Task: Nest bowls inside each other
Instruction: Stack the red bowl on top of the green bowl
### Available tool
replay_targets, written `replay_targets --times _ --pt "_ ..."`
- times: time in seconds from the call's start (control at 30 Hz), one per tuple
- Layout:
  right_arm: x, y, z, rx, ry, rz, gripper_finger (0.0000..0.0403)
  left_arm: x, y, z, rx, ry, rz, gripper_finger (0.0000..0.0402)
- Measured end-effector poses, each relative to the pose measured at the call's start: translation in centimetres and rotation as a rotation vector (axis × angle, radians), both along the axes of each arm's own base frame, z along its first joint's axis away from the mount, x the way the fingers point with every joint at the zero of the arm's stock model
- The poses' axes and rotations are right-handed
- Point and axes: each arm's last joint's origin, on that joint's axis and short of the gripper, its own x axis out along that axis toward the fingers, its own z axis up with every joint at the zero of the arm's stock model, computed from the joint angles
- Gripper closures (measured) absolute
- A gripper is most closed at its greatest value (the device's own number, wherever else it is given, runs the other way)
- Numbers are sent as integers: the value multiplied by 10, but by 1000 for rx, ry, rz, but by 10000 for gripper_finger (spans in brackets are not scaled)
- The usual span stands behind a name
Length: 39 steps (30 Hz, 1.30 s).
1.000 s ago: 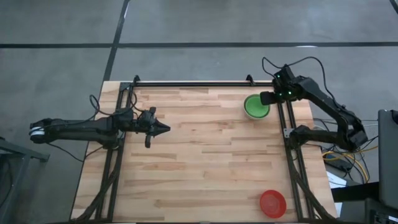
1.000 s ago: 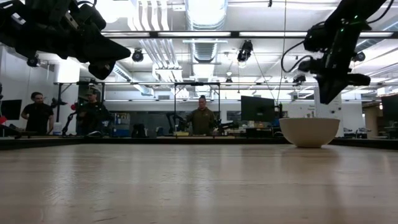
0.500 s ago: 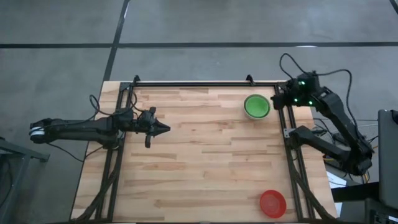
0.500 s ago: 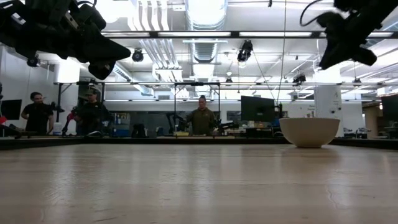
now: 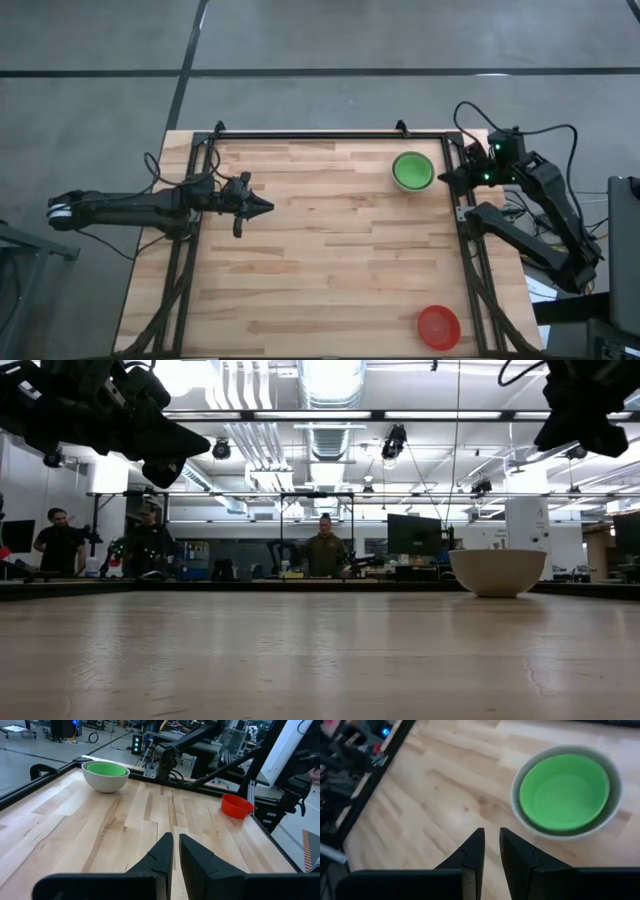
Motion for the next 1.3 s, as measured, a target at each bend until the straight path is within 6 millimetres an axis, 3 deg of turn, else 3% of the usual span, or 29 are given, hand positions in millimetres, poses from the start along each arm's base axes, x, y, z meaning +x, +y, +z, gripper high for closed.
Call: replay_targets --times 0.3,0.47,0.83,1.07,1.3 --pt "-10 21 8 -64 -59 55 346 0 0 0 0 0 0 367" --pt "-6 19 9 -75 -79 110 346 0 0 0 0 0 0 367" --pt "32 -10 17 -96 -130 270 346 0 0 0 0 1 0 367" --pt "57 -11 31 -195 -166 354 346 0 0 0 0 0 0 367" --pt "81 -2 28 -166 -108 460 346 0 0 0 0 1 0 367"
